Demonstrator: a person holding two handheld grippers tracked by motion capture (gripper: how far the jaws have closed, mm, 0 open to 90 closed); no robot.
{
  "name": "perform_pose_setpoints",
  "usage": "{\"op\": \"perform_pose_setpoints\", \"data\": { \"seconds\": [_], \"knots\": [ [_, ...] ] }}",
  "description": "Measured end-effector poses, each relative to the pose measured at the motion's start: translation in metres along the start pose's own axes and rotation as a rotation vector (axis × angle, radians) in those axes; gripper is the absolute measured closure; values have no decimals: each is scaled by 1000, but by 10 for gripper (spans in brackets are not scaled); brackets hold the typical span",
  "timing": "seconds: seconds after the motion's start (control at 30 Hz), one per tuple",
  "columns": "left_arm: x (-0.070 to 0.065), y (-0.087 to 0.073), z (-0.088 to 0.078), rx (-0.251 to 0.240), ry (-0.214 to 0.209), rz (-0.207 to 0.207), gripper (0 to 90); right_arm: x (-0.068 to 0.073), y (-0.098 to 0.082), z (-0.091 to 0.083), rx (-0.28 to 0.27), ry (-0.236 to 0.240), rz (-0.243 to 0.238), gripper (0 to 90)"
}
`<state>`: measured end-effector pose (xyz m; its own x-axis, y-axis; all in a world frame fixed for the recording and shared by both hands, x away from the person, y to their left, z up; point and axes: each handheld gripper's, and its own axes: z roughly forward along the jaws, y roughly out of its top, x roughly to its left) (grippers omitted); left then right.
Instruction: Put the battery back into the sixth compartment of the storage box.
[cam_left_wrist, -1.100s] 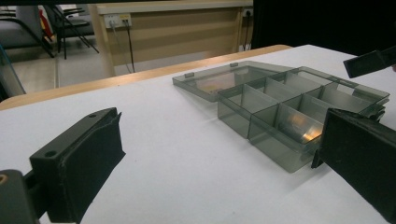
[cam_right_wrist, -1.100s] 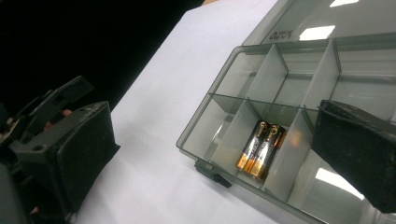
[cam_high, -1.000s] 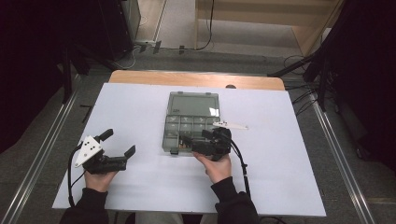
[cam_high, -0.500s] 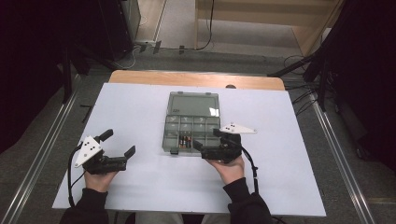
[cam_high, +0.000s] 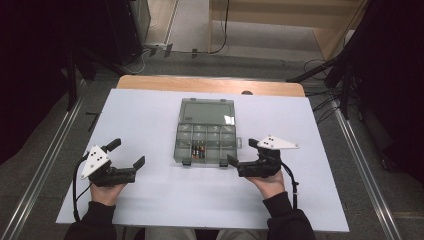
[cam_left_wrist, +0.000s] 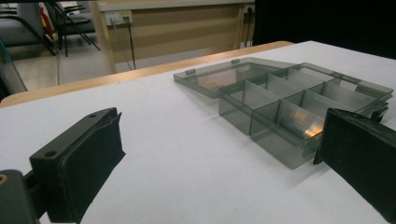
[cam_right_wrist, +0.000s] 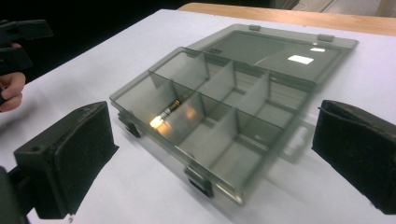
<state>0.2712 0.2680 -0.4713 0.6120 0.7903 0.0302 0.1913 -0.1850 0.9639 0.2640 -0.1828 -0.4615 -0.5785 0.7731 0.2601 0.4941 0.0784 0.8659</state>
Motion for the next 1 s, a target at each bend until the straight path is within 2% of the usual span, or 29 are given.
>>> {"op": "perform_pose_setpoints", "data": {
  "seconds": [0.1,0.23,0.33,0.5,0.6,0.73,0.8,1.0],
  "knots": [
    [-1,0,1,3,1,3,0,-11,-7,-11,-5,-7,3,0],
    [-1,-1,2,10,4,10,0,-25,-17,-29,-8,-38,-19,0],
    [-1,-1,2,8,3,8,0,-35,-28,-42,0,-66,-18,0],
    [-1,-1,1,8,-1,2,0,-48,-48,-68,-39,-87,-31,0],
    [-2,-1,1,10,-6,-8,0,-51,-57,-83,-84,-107,-32,0],
    [-2,-2,1,6,-8,-18,0,-55,-70,-95,-145,-155,-51,0],
    [-2,-2,0,1,-11,-31,0,-54,-73,-96,-184,-169,-70,0],
    [0,-4,-6,-15,-20,-75,0,-47,-74,-91,-217,-170,-108,0]
  ]
}}
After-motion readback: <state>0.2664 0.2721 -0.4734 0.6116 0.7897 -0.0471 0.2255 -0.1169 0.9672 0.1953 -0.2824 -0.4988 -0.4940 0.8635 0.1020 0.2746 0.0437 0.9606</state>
